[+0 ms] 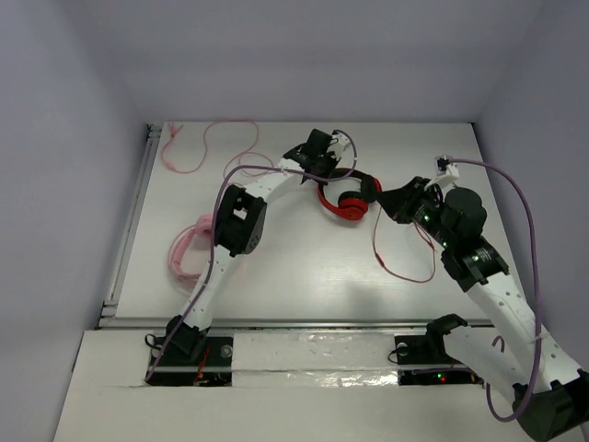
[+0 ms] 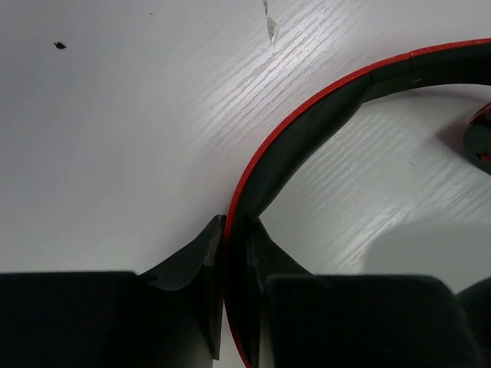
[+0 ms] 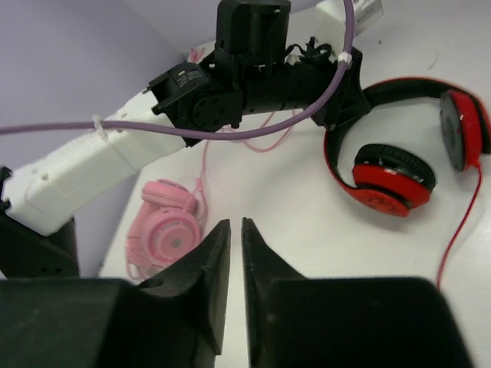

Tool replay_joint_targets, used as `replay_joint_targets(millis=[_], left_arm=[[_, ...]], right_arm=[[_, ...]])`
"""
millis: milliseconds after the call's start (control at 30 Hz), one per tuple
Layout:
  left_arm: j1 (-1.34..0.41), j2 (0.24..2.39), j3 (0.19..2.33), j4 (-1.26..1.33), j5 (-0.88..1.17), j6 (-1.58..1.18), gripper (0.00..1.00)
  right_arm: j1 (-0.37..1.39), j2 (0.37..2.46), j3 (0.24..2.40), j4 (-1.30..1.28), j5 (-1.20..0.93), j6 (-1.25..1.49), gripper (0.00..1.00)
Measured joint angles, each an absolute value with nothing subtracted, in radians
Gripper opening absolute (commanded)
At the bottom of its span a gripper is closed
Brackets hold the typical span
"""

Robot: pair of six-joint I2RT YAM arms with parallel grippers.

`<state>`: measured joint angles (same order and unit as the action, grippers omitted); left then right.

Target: Wrap the headphones

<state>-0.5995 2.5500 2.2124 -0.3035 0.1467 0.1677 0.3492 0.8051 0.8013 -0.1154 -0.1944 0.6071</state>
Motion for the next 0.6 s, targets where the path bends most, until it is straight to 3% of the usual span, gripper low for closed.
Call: replay_joint_targets(millis=[67, 300, 367, 400, 500, 600], left_arm=[[-0.599, 2.55, 2.208, -0.3, 0.146, 0.157, 0.0], [-0.567, 2.447, 2.071, -0.285, 0.212, 0.046, 0.0], [-0.553, 2.371, 1.99, -0.281, 0.238, 0.007, 0.0], [-0.543, 2.32, 1.943, -0.279, 0.253, -0.018, 0.0], [-0.512, 2.134, 1.788, -0.242, 0.31, -0.106, 0.0], [-0.481, 1.936, 1.669, -0.179, 0.358, -0.193, 0.0]], right_arm=[[0.349, 0.806, 0.789, -0.114, -0.194, 0.609, 0.0], [0.349, 0.817, 0.752, -0.104, -0.194, 0.62, 0.0], [0.349, 0.819, 0.746, -0.102, -0.188, 0.618, 0.12], [0.349, 0.819, 0.743, -0.099, -0.183, 0.615, 0.3], [0.349, 0.819, 0.735, -0.096, -0.169, 0.598, 0.56], [0.349, 0.816, 0.721, -0.078, -0.164, 0.597, 0.7]])
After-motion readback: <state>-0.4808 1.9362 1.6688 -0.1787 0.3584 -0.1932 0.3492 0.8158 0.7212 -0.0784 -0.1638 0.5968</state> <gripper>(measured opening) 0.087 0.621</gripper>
